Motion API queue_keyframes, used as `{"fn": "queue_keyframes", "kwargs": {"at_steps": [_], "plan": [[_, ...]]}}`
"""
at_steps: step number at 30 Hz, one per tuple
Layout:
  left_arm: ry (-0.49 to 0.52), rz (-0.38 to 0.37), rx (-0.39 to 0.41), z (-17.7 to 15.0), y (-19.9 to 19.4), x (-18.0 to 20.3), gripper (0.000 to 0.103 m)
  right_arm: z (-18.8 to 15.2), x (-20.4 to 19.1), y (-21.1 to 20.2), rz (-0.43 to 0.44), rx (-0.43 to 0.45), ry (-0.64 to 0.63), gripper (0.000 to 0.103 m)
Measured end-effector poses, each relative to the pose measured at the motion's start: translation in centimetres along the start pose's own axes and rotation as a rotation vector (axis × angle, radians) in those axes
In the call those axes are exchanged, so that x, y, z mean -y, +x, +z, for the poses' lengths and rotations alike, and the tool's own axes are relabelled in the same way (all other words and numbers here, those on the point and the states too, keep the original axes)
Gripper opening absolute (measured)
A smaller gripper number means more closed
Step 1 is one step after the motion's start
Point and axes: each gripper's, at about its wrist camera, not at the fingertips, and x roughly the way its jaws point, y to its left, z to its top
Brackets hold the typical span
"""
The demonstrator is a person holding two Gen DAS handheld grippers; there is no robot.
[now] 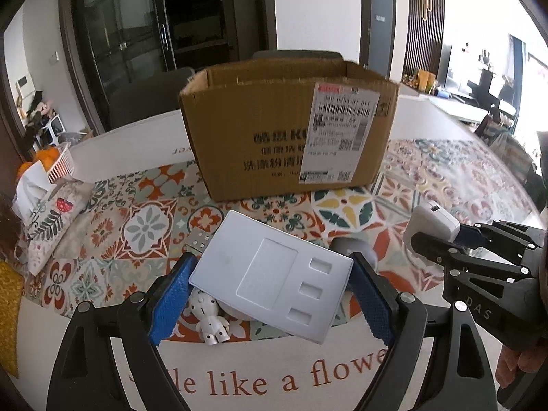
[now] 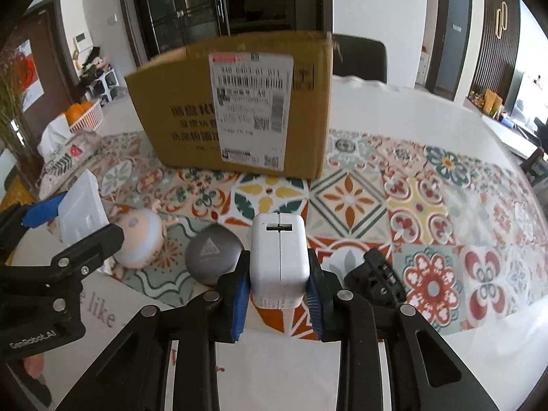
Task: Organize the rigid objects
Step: 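Carry the power strip and white charger over the box with both tools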
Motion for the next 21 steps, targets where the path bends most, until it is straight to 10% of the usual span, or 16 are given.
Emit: {"fn": "queue_keyframes", "kwargs": {"at_steps": [21], "plan": [[0.011, -0.069, 0.139, 10.1, -5.0, -1.9, 0.088, 9.0, -0.6, -6.6, 0.015, 0.186, 0.046, 0.030]]}}
